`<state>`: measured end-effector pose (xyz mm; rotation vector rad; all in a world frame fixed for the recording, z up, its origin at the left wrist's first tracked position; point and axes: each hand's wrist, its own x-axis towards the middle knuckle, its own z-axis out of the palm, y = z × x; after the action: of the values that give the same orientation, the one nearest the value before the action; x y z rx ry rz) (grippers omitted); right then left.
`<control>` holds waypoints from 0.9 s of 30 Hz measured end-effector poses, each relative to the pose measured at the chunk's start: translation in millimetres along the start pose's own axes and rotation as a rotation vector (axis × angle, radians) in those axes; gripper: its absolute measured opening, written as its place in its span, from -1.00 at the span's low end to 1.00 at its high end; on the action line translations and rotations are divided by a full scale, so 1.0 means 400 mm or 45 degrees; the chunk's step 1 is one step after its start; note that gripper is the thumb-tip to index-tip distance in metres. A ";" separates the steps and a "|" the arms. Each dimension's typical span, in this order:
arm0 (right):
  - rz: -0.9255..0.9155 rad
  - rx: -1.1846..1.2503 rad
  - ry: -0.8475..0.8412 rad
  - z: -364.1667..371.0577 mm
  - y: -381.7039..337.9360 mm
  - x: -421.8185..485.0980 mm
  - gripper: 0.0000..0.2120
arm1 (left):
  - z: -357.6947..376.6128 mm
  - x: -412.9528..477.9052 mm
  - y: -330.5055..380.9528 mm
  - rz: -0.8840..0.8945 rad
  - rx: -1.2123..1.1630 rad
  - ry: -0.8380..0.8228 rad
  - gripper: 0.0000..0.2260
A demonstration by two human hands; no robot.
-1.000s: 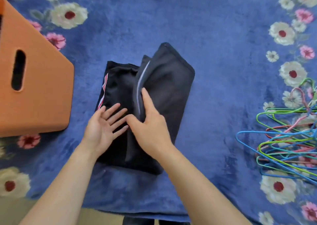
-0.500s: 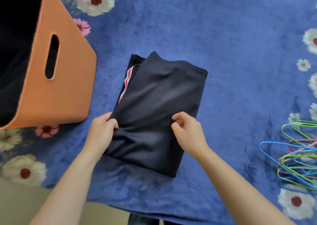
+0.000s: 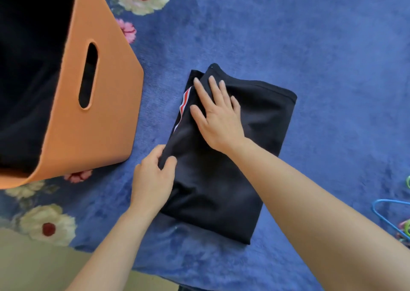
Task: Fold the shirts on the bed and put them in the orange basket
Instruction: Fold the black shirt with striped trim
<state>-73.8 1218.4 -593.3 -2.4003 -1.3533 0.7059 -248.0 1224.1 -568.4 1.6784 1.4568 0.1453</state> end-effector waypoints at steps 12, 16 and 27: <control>0.148 -0.006 0.434 0.043 0.137 -0.173 -0.42 | 0.112 0.111 0.075 1.137 1.112 0.045 -0.52; 0.247 -0.362 0.195 0.067 0.231 -0.201 -0.33 | 0.134 0.229 0.031 0.993 1.330 -0.057 -0.46; -0.141 -0.433 -0.003 0.105 0.189 -0.378 -0.42 | 0.039 0.135 -0.077 0.789 0.922 -0.117 -0.47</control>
<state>-108.9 1050.6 -623.9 -2.5483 -1.7110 0.4804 -245.3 1259.1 -621.9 2.6546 0.9128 -0.1448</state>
